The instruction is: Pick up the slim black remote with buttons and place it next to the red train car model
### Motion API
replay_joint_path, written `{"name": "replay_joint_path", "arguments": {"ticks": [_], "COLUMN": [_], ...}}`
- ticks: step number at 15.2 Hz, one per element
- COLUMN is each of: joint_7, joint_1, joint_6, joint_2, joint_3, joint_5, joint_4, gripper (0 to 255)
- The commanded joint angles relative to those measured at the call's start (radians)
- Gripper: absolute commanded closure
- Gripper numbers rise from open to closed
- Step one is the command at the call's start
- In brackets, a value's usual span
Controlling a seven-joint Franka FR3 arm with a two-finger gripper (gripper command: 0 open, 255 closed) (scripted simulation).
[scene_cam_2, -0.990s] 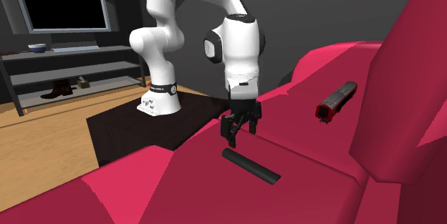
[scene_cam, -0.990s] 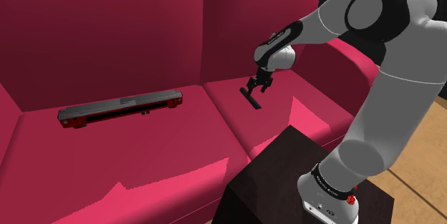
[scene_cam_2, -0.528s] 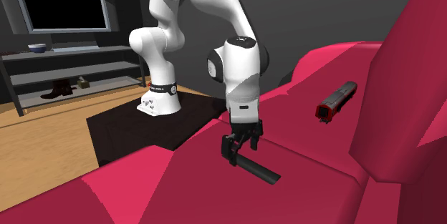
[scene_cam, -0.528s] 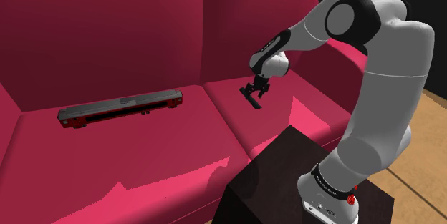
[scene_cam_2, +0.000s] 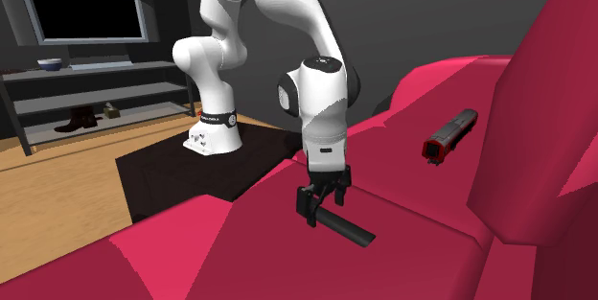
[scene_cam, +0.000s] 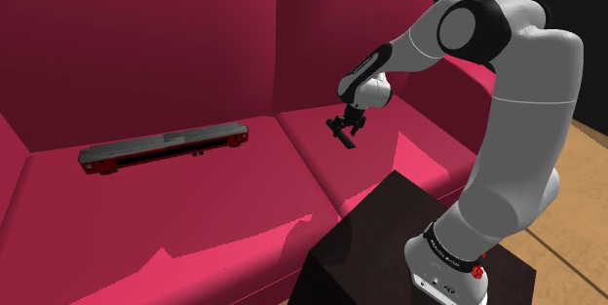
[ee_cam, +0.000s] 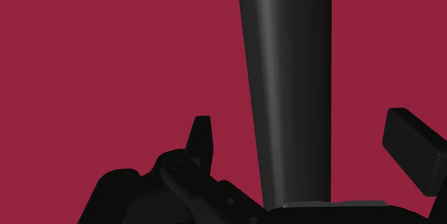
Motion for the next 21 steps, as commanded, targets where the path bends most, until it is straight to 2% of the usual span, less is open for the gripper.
{"name": "replay_joint_path", "arguments": {"ticks": [1, 2, 3, 12, 21], "joint_7": [0.0, 0.0, 0.0, 0.0, 0.047], "joint_1": [0.0, 0.0, 0.0, 0.0, 0.027], "joint_6": [0.0, 0.0, 0.0, 0.0, -0.092], "joint_2": [0.0, 0.0, 0.0, 0.0, -0.11], "joint_3": [0.0, 0.0, 0.0, 0.0, -0.039], "joint_5": [0.0, 0.0, 0.0, 0.0, -0.058], "joint_4": [0.0, 0.0, 0.0, 0.0, -0.014], "gripper": [0, 0, 255, 255, 255]}}
